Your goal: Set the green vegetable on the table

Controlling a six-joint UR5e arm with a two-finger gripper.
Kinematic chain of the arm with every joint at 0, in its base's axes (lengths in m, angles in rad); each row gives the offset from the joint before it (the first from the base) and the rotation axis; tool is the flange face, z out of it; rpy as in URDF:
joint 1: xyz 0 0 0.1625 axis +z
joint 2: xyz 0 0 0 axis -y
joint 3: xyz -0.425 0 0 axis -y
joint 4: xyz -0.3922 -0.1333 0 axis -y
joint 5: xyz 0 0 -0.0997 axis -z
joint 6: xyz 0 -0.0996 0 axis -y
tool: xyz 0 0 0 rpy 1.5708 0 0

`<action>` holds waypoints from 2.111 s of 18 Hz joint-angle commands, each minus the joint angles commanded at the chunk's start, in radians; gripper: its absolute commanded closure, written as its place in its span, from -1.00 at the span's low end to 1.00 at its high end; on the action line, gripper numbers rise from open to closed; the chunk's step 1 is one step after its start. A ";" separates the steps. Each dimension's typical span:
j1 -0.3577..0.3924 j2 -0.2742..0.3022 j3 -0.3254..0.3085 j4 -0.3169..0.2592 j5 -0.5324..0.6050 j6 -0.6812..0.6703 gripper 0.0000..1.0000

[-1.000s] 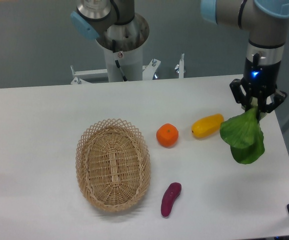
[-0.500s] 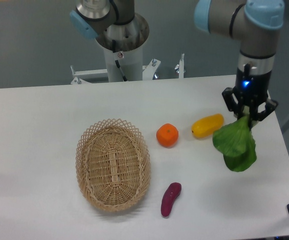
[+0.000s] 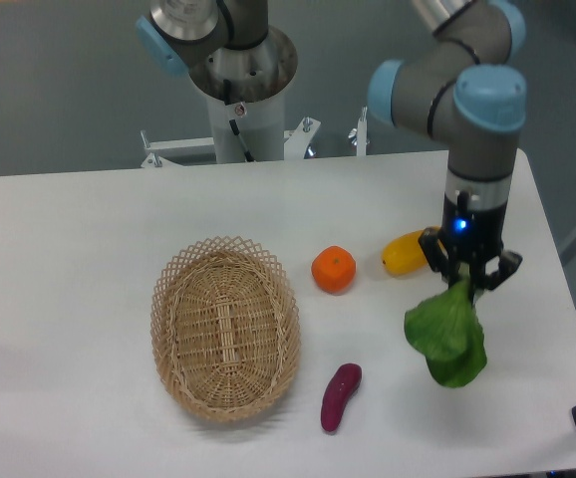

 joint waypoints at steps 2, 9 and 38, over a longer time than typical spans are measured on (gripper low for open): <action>-0.015 -0.034 0.000 0.023 0.002 0.002 0.36; -0.045 -0.086 -0.002 0.031 0.084 0.002 0.39; 0.003 0.144 0.080 -0.020 0.132 0.021 -1.00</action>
